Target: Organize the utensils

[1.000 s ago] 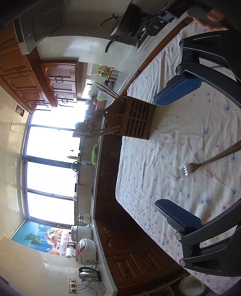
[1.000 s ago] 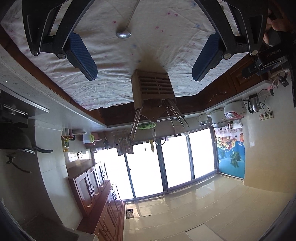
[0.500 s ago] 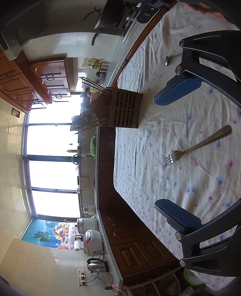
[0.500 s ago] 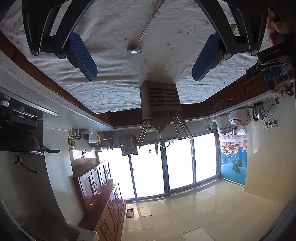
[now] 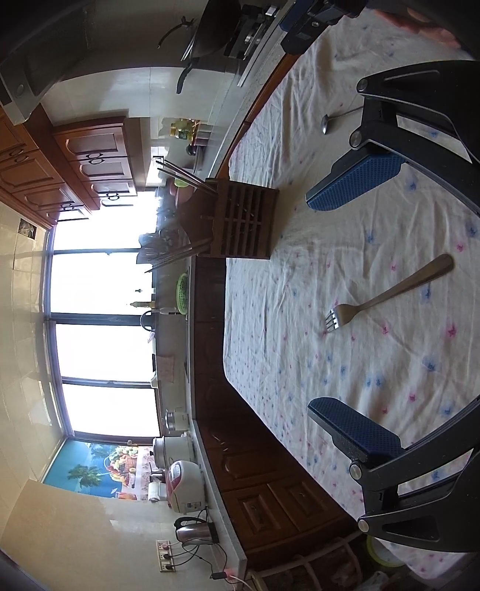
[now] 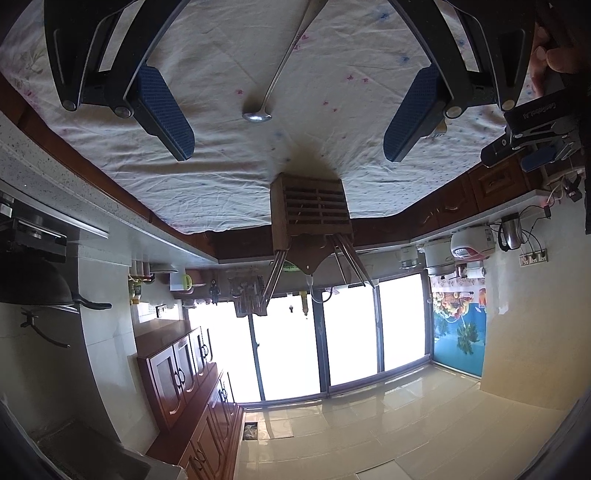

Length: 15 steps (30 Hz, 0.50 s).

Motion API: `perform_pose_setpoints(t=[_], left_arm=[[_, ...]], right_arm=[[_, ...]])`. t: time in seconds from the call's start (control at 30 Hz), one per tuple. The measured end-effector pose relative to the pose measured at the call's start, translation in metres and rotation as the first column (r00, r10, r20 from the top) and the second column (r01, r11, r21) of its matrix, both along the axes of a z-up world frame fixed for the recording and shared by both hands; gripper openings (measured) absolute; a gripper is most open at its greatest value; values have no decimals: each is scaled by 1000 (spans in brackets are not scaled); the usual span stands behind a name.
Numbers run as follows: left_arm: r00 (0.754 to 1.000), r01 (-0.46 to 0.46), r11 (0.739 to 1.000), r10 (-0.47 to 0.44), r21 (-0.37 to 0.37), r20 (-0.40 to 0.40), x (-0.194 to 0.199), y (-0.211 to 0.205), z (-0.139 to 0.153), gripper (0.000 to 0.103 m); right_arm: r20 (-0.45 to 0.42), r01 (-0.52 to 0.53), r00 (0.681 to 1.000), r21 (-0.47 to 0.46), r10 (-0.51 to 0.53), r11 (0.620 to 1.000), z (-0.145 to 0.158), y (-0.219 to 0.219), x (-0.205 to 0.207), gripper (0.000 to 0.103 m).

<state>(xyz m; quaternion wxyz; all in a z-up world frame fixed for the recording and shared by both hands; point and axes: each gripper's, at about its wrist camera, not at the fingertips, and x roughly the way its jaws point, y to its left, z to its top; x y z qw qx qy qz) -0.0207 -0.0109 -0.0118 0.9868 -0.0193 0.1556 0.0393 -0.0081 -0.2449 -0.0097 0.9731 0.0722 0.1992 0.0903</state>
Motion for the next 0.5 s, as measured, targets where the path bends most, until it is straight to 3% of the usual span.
perform_pose_setpoints(t=[0.17, 0.5], left_arm=[[1000, 7, 1000, -7, -7, -14, -2, -1, 0, 103], [1000, -1, 1000, 1, 15, -5, -7, -4, -2, 103]], right_arm=[[-32, 0, 999, -1, 0, 1000, -6, 0, -3, 103], [-2, 27, 1000, -9, -27, 1000, -4, -2, -8, 103]])
